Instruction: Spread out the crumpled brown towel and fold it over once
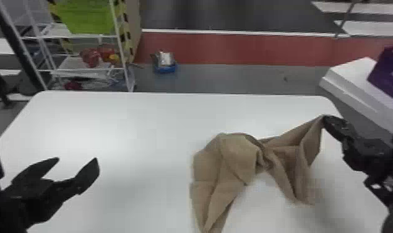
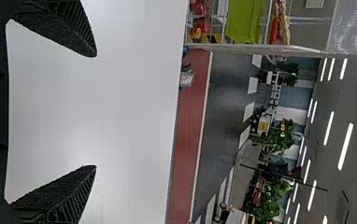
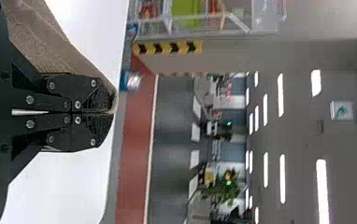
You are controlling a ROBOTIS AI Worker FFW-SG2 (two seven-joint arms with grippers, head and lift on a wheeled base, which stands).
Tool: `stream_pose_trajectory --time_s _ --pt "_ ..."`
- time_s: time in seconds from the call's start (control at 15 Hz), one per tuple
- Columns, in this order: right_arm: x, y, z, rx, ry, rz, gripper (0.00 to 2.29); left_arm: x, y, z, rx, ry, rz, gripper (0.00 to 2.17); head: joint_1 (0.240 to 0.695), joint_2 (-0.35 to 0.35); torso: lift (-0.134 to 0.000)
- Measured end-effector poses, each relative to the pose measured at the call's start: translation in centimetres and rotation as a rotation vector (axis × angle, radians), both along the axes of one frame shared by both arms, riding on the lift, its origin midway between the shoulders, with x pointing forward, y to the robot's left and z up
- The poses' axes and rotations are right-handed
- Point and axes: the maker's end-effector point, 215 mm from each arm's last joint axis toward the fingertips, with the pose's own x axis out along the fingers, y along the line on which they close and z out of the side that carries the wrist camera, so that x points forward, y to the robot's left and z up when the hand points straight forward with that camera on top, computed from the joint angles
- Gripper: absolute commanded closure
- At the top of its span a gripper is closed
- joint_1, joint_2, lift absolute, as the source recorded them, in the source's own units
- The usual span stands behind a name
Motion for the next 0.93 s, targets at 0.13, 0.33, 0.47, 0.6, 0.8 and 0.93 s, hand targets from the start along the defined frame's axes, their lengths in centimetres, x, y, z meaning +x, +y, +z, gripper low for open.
stream_pose_trajectory --time_s 0.13,0.33,0.47,0.6,0.8,0.93 --pt "1.0 -3.7 -3.2 -0.056 0.055 -0.063 0.00 0.0 -0.6 -0.1 0.003 0.002 -0.011 0.02 0.695 -0.167 -0.123" --pt "0.6 -4.1 -5.0 -0.112 0.075 -0.042 0.06 0.1 -1.4 -0.4 0.013 0.007 -0.023 0.02 0.695 -0.196 -0.123" --pt "-0.9 -3.5 -5.0 -0.139 0.094 -0.007 0.06 0.0 -1.5 -0.9 0.016 0.017 -0.025 0.02 0.695 -0.193 -0.123" --pt "-2.8 -3.0 -4.6 -0.193 0.108 0.008 0.06 -0.1 -1.6 -1.3 0.014 0.024 -0.030 0.03 0.695 -0.192 -0.123" --pt "-6.7 -1.3 -2.6 -0.206 0.073 0.051 0.08 0.0 -2.0 -1.8 0.005 0.031 -0.044 0.03 0.695 -0.190 -0.123" --pt "-9.1 1.0 -2.0 -0.182 0.089 0.100 0.13 0.2 -2.0 -2.0 0.005 0.031 -0.043 0.03 0.695 -0.168 -0.123"
